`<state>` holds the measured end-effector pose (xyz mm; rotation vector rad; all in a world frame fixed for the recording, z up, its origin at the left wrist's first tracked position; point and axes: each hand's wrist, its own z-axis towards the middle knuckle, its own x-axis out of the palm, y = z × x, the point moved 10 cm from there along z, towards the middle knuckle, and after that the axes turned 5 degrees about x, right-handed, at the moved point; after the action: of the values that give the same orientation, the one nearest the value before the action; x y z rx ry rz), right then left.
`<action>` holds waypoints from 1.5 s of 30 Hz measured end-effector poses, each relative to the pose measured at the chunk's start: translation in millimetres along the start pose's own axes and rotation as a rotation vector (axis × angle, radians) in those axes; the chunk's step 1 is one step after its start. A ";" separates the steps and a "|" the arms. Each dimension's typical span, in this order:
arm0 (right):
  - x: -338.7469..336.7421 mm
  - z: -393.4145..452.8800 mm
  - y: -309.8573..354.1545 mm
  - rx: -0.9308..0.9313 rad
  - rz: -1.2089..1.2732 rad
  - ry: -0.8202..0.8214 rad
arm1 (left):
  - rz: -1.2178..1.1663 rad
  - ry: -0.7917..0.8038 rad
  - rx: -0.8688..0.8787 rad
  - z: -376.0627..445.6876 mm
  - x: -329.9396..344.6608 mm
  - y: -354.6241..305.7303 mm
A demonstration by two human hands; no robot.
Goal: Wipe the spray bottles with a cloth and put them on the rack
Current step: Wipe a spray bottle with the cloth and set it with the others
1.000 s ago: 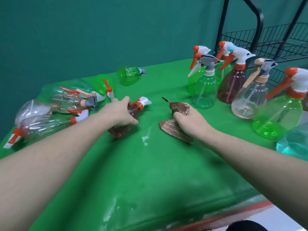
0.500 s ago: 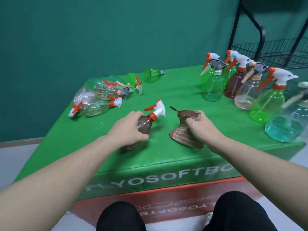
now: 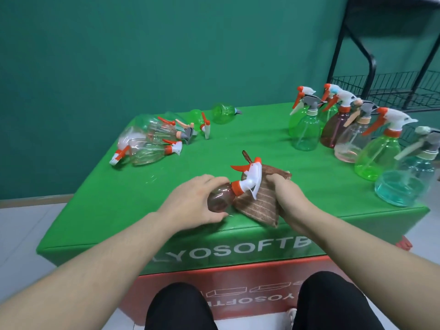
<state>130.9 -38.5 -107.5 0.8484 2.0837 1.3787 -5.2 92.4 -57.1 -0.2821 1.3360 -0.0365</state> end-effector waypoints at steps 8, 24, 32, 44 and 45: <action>5.5 13.3 -6.4 0.013 0.388 0.124 | 0.069 0.019 0.078 16.6 17.0 -2.9; 40.5 37.1 2.1 0.110 0.679 0.222 | 0.005 -0.019 0.018 19.8 18.2 8.5; 14.3 26.7 4.4 0.149 0.684 0.166 | 0.015 -0.032 -0.019 22.1 16.7 10.4; 34.3 36.2 4.1 0.196 0.714 0.213 | 0.007 -0.029 -0.044 22.6 14.3 8.2; 38.1 37.9 4.1 0.211 0.717 0.201 | 0.003 -0.034 -0.043 21.9 13.8 8.2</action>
<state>132.2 14.0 -119.9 1.7308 2.1985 1.6509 18.0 101.7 -67.7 -0.3158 1.3044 -0.0004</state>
